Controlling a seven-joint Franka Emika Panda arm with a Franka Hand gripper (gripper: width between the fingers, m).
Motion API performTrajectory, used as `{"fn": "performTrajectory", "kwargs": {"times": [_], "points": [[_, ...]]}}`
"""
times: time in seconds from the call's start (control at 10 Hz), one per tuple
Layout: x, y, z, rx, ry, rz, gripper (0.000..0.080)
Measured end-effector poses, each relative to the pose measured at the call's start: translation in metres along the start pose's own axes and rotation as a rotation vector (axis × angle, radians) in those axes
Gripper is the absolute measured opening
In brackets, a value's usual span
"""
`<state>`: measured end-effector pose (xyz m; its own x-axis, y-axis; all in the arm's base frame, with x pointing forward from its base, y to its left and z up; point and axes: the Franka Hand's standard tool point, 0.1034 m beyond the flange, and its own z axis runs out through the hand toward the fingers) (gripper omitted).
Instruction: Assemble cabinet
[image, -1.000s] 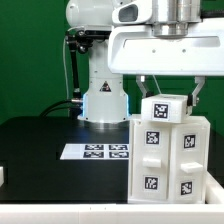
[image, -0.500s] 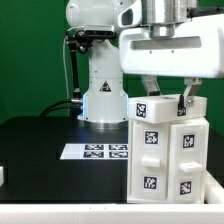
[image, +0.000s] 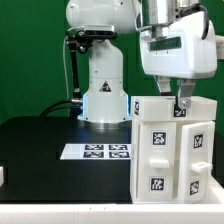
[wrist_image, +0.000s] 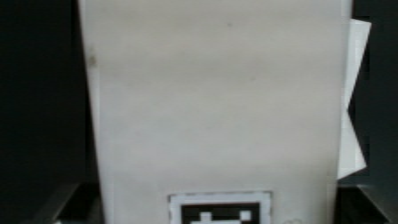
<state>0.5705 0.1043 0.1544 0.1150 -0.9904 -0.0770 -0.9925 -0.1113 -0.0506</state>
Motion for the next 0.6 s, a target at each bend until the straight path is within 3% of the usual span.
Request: {"fn": "performTrajectory", "kwargs": {"times": [0.3,0.5,0.6], "points": [[0.0020,-0.0028,0.0006,0.031,-0.034,0.271,0.0553],[0.0017,-0.0026,0.0012,0.031,-0.035,0.235,0.0553],[0.0015,-0.0024,0.0019,0.030,-0.035,0.234,0.0626]]}}
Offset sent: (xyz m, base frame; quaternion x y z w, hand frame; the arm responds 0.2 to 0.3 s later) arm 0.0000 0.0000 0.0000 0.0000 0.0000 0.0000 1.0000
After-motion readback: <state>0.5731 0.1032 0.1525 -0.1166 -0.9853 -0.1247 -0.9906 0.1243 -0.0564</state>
